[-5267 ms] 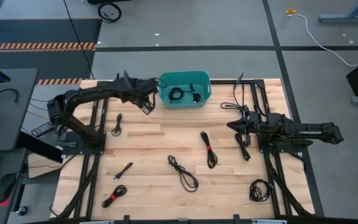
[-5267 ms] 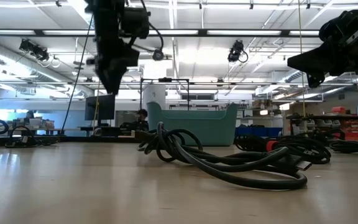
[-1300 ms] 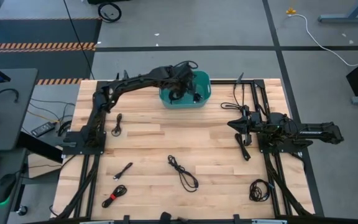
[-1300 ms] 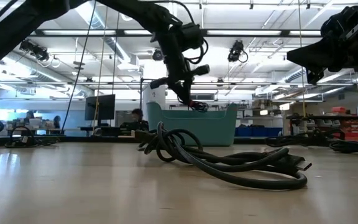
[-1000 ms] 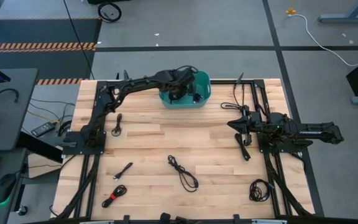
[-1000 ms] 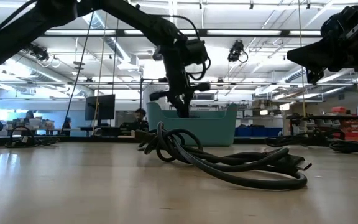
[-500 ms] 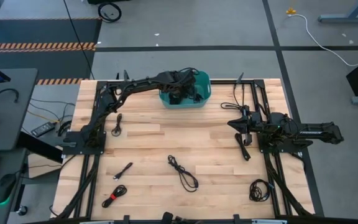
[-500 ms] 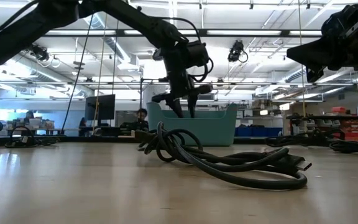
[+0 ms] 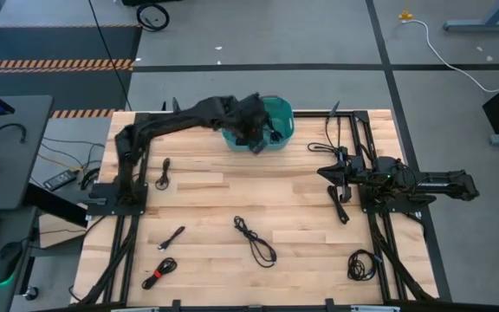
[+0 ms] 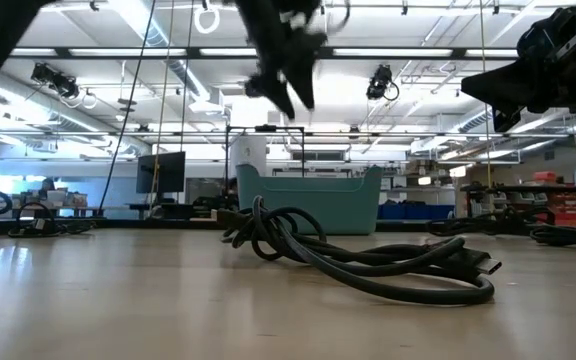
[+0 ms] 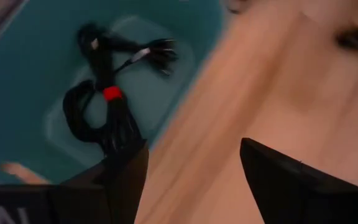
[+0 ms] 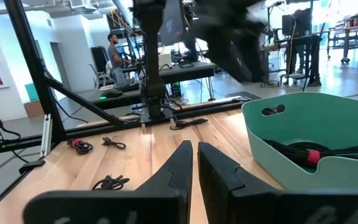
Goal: Pick and place USB-C Cables
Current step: Put the black charger cable into the blue bin
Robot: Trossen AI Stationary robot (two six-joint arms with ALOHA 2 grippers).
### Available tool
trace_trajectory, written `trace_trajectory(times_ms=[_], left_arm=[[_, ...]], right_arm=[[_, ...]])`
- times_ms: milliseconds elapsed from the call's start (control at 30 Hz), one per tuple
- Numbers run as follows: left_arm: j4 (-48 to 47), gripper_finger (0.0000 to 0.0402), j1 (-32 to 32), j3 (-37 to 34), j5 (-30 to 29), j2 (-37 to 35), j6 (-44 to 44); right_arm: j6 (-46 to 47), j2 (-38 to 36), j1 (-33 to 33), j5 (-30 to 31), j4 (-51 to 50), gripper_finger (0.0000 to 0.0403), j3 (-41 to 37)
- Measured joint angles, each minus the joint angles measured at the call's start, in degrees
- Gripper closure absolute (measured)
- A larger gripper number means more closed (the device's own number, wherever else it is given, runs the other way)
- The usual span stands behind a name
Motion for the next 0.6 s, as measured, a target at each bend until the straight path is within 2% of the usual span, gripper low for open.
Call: trace_trajectory(times_ms=[67, 133, 367, 600], left_arm=[[-2.05, 0.0149, -4.23, 0.02, -3.54, -1.98, 3.38], [-3.18, 0.0156, -8.83, 0.02, -4.61, -3.19, 6.0], [-2.39, 0.018, -26.52, -0.71, -4.08, -3.17, 14.29], [1.89, 0.0194, -36.96, -14.12, -2.15, -2.94, 15.32]], right_arm=[[0.0, 0.0, -0.01, 0.01, 0.02, 0.0373, 0.0], [-0.02, 0.0, 0.0, 0.0, 0.04, 0.0373, 0.0], [0.0, 0.0, 0.0, 0.01, 0.01, 0.0373, 0.0], [0.0, 0.0, -0.01, 0.01, 0.09, 0.0373, 0.0]])
